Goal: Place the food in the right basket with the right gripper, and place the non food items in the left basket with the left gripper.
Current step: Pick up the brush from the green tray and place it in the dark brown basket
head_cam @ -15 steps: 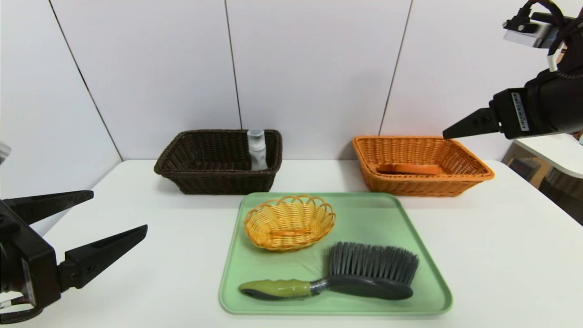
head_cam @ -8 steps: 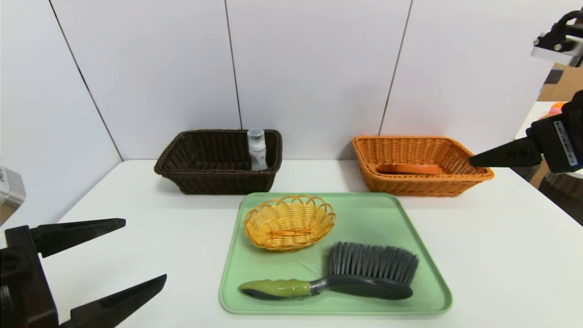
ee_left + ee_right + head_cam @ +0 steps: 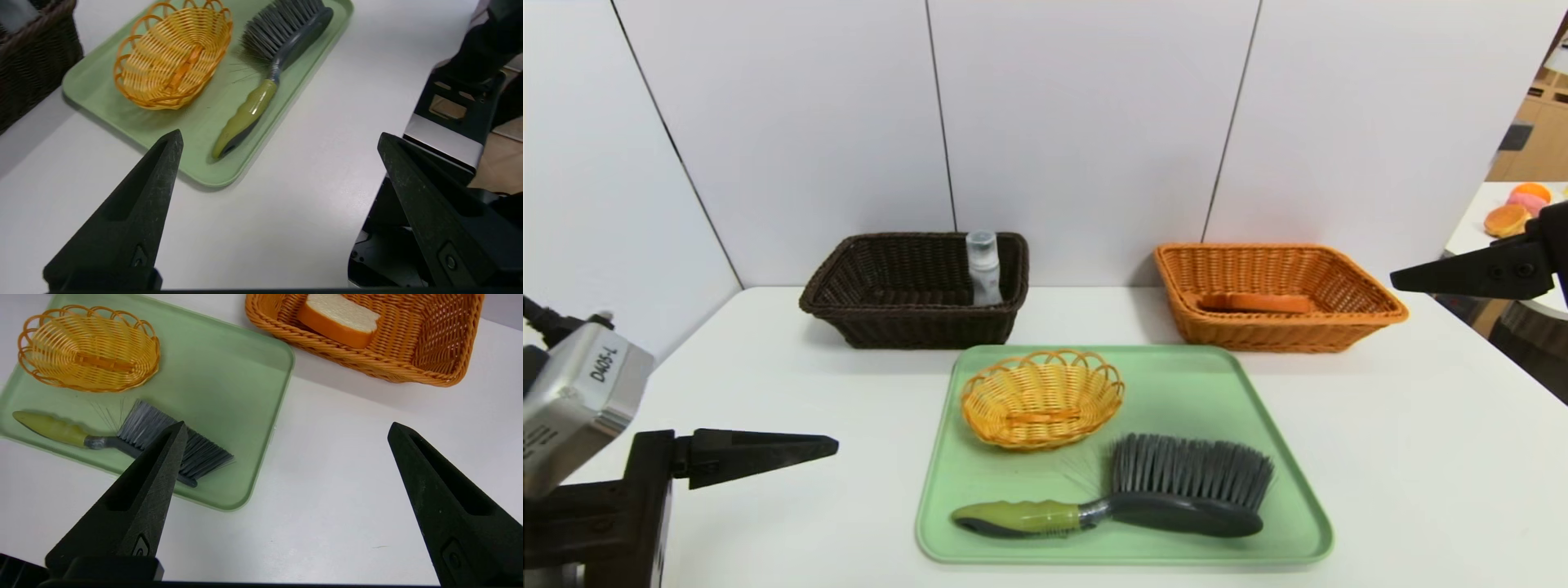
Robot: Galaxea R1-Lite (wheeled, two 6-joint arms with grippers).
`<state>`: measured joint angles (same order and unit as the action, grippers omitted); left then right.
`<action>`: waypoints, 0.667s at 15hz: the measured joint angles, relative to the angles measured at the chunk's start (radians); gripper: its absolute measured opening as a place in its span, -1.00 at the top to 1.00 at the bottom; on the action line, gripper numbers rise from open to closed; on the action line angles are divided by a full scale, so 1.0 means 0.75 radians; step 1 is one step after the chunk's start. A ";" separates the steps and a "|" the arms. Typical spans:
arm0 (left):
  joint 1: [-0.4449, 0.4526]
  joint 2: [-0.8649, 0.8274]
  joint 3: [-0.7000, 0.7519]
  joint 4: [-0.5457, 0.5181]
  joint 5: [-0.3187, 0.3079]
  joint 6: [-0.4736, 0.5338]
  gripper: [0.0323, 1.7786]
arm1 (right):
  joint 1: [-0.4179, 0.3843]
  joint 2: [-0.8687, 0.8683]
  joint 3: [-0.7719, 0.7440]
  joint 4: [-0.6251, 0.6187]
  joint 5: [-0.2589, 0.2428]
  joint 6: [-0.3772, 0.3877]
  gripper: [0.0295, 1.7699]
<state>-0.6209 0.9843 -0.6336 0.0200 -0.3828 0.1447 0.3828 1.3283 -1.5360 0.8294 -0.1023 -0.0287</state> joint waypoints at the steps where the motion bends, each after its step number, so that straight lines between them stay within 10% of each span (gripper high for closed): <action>1: -0.002 0.030 0.000 -0.001 -0.025 0.033 -0.90 | 0.017 -0.005 0.007 0.000 -0.001 -0.001 -0.92; 10: -0.002 0.392 -0.174 -0.003 0.009 0.142 -0.90 | 0.019 -0.054 0.171 0.009 -0.096 -0.021 -0.92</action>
<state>-0.6223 1.2781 -0.7643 0.0181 -0.3762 0.2515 0.3968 1.2879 -1.4077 0.8364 -0.1740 -0.0447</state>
